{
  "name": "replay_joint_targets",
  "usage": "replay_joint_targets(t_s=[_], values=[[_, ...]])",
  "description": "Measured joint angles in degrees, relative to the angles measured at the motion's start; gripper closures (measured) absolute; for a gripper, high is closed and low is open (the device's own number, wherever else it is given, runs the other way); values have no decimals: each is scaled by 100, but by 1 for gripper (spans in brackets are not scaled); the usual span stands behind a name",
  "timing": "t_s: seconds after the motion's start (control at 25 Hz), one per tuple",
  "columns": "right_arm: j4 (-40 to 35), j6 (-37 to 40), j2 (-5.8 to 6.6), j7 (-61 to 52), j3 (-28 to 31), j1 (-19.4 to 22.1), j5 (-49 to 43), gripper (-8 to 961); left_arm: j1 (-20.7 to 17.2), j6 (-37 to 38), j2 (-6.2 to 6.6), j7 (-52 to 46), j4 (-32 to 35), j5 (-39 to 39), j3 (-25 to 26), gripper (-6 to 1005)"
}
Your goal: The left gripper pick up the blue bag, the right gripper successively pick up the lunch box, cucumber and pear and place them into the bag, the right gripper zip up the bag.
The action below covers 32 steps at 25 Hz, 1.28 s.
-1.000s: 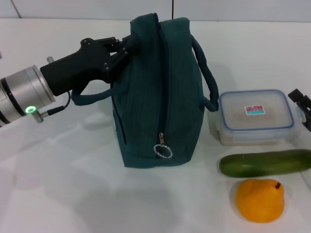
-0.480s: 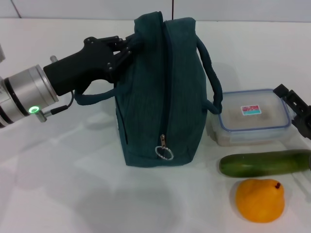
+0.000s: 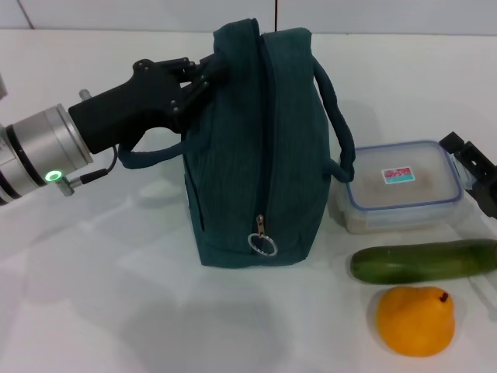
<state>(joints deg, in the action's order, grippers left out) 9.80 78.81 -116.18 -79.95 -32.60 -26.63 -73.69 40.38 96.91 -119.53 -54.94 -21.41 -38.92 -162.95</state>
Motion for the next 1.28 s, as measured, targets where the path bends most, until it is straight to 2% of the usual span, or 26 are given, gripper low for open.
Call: replay_joint_targets(t_s=[0.24, 0.48, 0.56, 1.0, 1.28], values=[[-13, -29, 0, -2, -17, 20, -1, 216, 4, -10, -1, 1, 16, -3, 0, 883], [-44, -35, 0, 5, -69, 8, -19, 445, 0, -122, -2, 66, 100, -5, 0, 883], [-58, -57, 0, 13, -70, 13, -18, 674, -7, -139, -3, 103, 101, -9, 0, 883], [-160, -310, 0, 40, -65, -57, -147, 822, 7, -147, -9, 127, 102, -10, 0, 884], [-375, -274, 0, 624, -55, -20, -230, 850, 13, -142, 7, 98, 102, -3, 0, 886]])
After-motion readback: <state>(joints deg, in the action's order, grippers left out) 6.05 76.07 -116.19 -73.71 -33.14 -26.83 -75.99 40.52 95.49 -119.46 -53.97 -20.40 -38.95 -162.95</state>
